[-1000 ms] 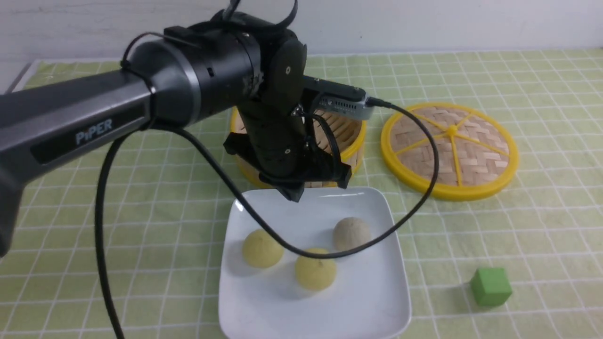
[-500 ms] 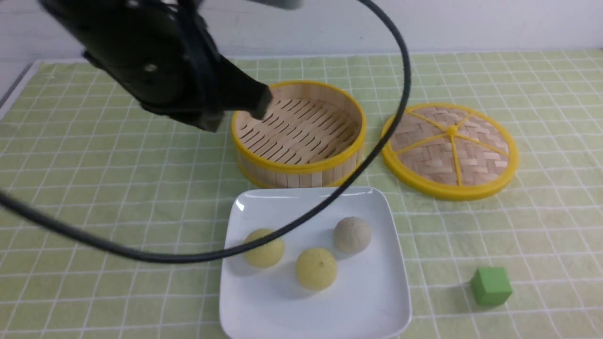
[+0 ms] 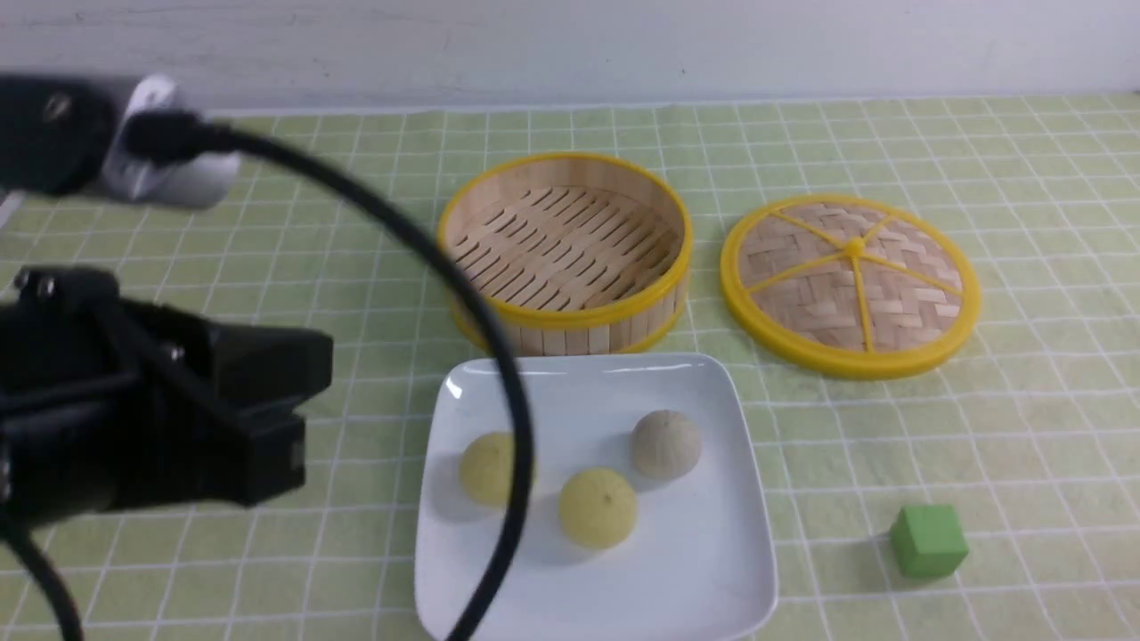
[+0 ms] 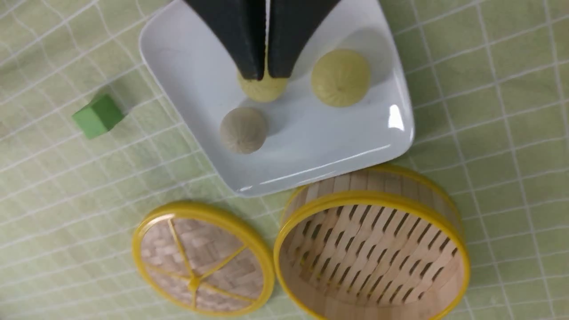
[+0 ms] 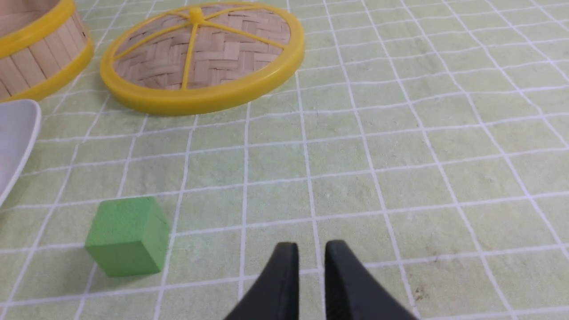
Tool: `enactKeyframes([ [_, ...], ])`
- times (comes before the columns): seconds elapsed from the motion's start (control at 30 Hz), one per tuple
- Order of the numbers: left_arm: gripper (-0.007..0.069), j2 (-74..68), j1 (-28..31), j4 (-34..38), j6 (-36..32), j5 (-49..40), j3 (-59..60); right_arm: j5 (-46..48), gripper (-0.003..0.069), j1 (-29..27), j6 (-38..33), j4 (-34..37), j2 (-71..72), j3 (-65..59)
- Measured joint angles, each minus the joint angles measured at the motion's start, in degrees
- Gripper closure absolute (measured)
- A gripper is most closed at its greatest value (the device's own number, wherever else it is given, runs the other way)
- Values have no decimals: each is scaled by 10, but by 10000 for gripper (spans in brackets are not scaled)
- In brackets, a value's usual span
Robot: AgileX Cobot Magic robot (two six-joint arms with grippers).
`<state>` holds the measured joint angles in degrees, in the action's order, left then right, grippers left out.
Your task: Put the steamed buns into the plate on the green tablecloth.
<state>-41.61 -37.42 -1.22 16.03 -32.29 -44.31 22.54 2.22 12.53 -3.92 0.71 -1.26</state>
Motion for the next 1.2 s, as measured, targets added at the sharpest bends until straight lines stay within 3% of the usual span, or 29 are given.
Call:
enactKeyframes([
  [0.27,589,61,0,-15,4,30,134,0,533,0,0,0,0,0],
  [0.67,588,85,10,-45,-16,52,159,0,521,0,0,0,0,0],
  [0.87,580,195,109,-48,-54,112,236,0,513,0,0,0,0,0],
  [0.9,579,250,157,-45,-67,115,277,0,511,0,0,0,0,0],
  [1.0,577,332,228,-42,-83,114,342,0,505,0,0,0,0,0],
  [1.2,573,420,314,-38,-87,113,426,0,496,0,0,0,0,0],
])
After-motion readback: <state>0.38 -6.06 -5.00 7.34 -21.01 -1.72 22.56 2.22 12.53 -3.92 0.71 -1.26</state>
